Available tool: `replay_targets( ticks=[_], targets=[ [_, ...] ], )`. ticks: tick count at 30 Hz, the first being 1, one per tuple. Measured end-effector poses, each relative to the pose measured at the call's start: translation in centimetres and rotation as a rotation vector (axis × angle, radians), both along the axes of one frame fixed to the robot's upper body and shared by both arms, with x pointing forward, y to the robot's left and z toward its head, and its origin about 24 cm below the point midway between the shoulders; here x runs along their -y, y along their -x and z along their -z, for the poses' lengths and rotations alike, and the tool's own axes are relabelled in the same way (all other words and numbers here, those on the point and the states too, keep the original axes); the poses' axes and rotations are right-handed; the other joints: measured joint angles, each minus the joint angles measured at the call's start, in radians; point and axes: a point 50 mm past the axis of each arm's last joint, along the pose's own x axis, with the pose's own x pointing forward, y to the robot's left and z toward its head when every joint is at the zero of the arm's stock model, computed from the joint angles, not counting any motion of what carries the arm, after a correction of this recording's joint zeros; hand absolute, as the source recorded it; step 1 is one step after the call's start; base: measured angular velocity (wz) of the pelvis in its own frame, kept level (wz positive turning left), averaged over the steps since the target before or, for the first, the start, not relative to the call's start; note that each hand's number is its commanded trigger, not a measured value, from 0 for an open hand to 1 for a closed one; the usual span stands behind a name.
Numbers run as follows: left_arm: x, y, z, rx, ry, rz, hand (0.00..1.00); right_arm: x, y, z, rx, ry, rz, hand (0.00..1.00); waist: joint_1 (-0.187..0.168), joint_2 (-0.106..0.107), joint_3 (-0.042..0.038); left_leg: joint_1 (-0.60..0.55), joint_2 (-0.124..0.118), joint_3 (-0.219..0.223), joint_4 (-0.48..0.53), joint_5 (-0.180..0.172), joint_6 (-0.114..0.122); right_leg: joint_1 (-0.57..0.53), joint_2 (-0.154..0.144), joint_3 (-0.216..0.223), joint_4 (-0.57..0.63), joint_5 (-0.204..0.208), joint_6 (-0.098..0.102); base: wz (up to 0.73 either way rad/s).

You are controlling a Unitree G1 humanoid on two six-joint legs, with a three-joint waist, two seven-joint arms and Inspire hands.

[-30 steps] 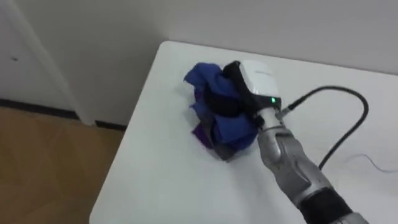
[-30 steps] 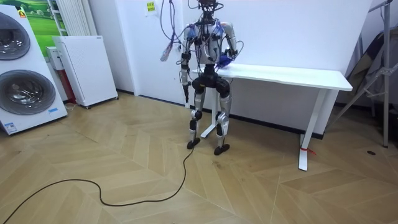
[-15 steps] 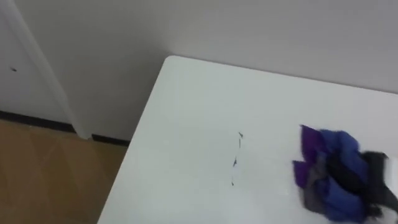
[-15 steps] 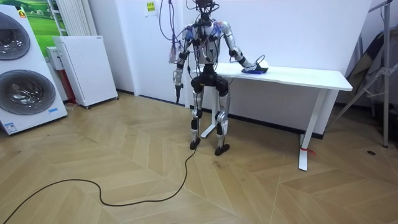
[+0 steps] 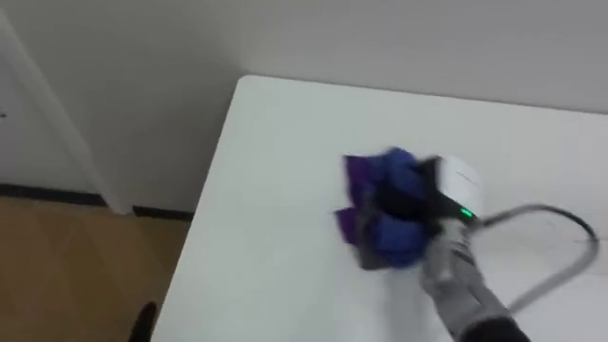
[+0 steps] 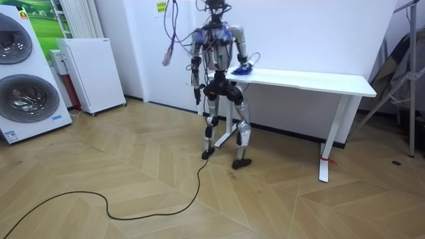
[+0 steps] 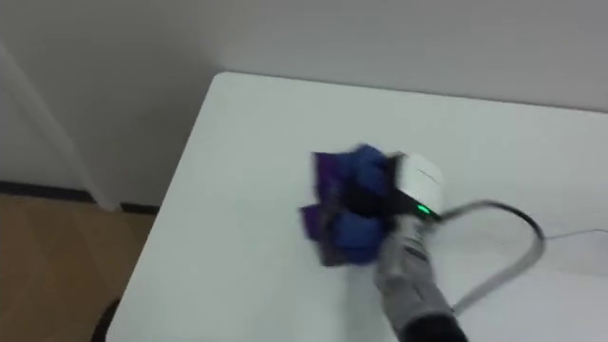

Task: Wipe table

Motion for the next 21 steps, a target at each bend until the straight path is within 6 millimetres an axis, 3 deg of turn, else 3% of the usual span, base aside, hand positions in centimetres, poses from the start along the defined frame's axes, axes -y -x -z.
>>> replay_targets(
  ticks=[1, 2, 3, 4, 5, 6, 8, 9, 10, 11, 12, 13, 14, 15, 17, 19, 21],
  targets=[
    [-0.1, -0.6, -0.3, 0.029, 0.012, -0.008, 0.00, -1.4, -1.2, -1.7, 0.044, 0.013, -0.073, 1.00, 0.029, -0.003, 0.0035, -0.037, 0.008, -0.042, -0.007, 0.018, -0.022, 0.002, -0.017, 0.018, -0.080, 0.006, 0.006, 0.92],
    [-0.6, -0.6, -0.4, 0.034, 0.004, -0.005, 0.00, -1.8, -1.7, -2.7, 0.070, 0.012, -0.104, 1.00, 0.028, -0.017, -0.0009, -0.075, 0.016, -0.100, -0.016, 0.034, -0.047, 0.004, -0.027, 0.014, -0.145, 0.030, 0.007, 1.09],
    [-1.0, -0.4, -0.5, 0.028, -0.006, -0.009, 0.00, -1.7, -1.8, -2.8, 0.071, 0.011, -0.103, 1.00, 0.028, -0.023, 0.0003, -0.086, 0.018, -0.131, -0.016, 0.041, -0.060, 0.002, -0.031, 0.006, -0.168, 0.048, 0.007, 1.23],
    [-1.7, 0.4, -0.5, 0.000, -0.016, -0.028, 0.00, -1.1, -1.8, -2.2, 0.042, 0.017, -0.087, 1.00, 0.024, -0.026, 0.0046, -0.088, 0.033, -0.183, -0.028, 0.050, -0.090, 0.005, -0.025, -0.006, -0.184, 0.072, 0.071, 1.00],
    [-2.0, 1.4, -0.3, -0.025, -0.010, -0.060, 0.00, -0.4, -1.2, -1.5, 0.021, -0.039, -0.061, 1.00, 0.019, -0.022, 0.0031, -0.084, 0.050, -0.208, -0.037, 0.070, -0.116, 0.014, 0.003, -0.012, -0.144, 0.030, 0.090, 0.84],
    [-2.1, 2.2, -0.1, -0.039, -0.003, -0.081, 0.00, -0.2, -0.9, -1.2, 0.019, -0.055, -0.057, 1.00, 0.010, -0.022, 0.0032, -0.080, 0.059, -0.208, -0.045, 0.085, -0.123, 0.019, 0.013, -0.021, -0.126, 0.009, 0.088, 0.42],
    [-1.7, 4.9, 0.5, -0.083, 0.056, -0.149, 0.00, 1.2, 0.3, 0.1, 0.009, -0.075, -0.057, 1.00, -0.040, -0.027, 0.0034, -0.040, 0.088, -0.186, -0.104, 0.160, -0.127, 0.039, 0.031, -0.043, -0.090, -0.037, 0.062, 0.27],
    [-1.7, 5.8, 0.6, -0.102, 0.065, -0.156, 0.00, 2.7, 1.2, 0.9, 0.006, -0.086, -0.024, 1.00, -0.083, -0.030, 0.0040, -0.011, 0.094, -0.155, -0.151, 0.201, -0.127, 0.065, 0.031, -0.066, -0.090, -0.047, 0.056, 0.49],
    [-1.8, 6.5, 0.7, -0.114, 0.066, -0.167, 0.00, 3.7, 1.8, 1.4, 0.007, -0.088, 0.001, 1.00, -0.107, -0.032, 0.0032, 0.005, 0.096, -0.134, -0.174, 0.221, -0.127, 0.079, 0.031, -0.073, -0.092, -0.051, 0.055, 0.72],
    [-2.0, 7.2, 0.6, -0.121, 0.062, -0.180, 0.00, 6.1, 3.0, 2.2, 0.012, -0.091, 0.075, 1.00, -0.153, -0.028, 0.0055, 0.026, 0.104, -0.077, -0.199, 0.248, -0.129, 0.122, 0.032, -0.116, -0.112, -0.054, 0.056, 0.65],
    [-2.2, 7.3, 0.6, -0.122, 0.057, -0.183, 0.00, 7.5, 3.6, 2.5, 0.019, -0.097, 0.122, 1.00, -0.177, -0.025, 0.0084, 0.026, 0.105, -0.052, -0.205, 0.259, -0.128, 0.139, 0.031, -0.134, -0.127, -0.056, 0.057, 0.74],
    [-2.5, 7.7, 0.5, -0.123, 0.049, -0.198, 0.00, 10.4, 5.1, 3.1, 0.035, -0.098, 0.229, 1.00, -0.217, -0.037, 0.0029, 0.028, 0.104, -0.002, -0.219, 0.273, -0.131, 0.164, 0.031, -0.154, -0.153, -0.061, 0.060, 0.69],
    [-2.9, 8.2, 0.4, -0.133, 0.031, -0.197, 0.00, 13.6, 7.3, 3.8, 0.041, -0.080, 0.355, 1.00, -0.250, -0.040, -0.0072, 0.029, 0.104, 0.047, -0.226, 0.273, -0.131, 0.191, 0.031, -0.176, -0.179, -0.066, 0.063, 0.65],
    [-3.0, 8.4, 0.4, -0.136, 0.022, -0.192, 0.00, 15.0, 8.6, 4.2, 0.035, -0.068, 0.416, 1.00, -0.261, -0.041, -0.0122, 0.031, 0.104, 0.075, -0.226, 0.273, -0.131, 0.203, 0.031, -0.179, -0.184, -0.067, 0.064, 0.61],
    [-3.6, 9.2, 0.0, -0.137, -0.010, -0.161, 0.00, 19.3, 14.2, 6.0, -0.029, -0.047, 0.643, 1.00, -0.277, -0.056, -0.0283, 0.061, 0.103, 0.138, -0.224, 0.272, -0.130, 0.255, 0.038, -0.170, -0.218, -0.071, 0.071, 0.35],
    [-3.5, 10.0, 0.1, -0.160, -0.010, -0.149, 0.00, 20.6, 16.4, 6.6, -0.056, -0.039, 0.732, 1.00, -0.276, -0.059, -0.0305, 0.081, 0.103, 0.141, -0.214, 0.263, -0.127, 0.274, 0.042, -0.163, -0.228, -0.071, 0.072, -0.12],
    [-3.0, 10.4, 0.3, -0.179, 0.002, -0.139, 0.00, 21.0, 16.5, 6.6, -0.050, -0.051, 0.779, 1.00, -0.262, -0.037, -0.0288, 0.087, 0.077, 0.111, -0.162, 0.181, -0.098, 0.263, 0.057, -0.126, -0.229, -0.063, 0.078, -0.55]
  ],
)
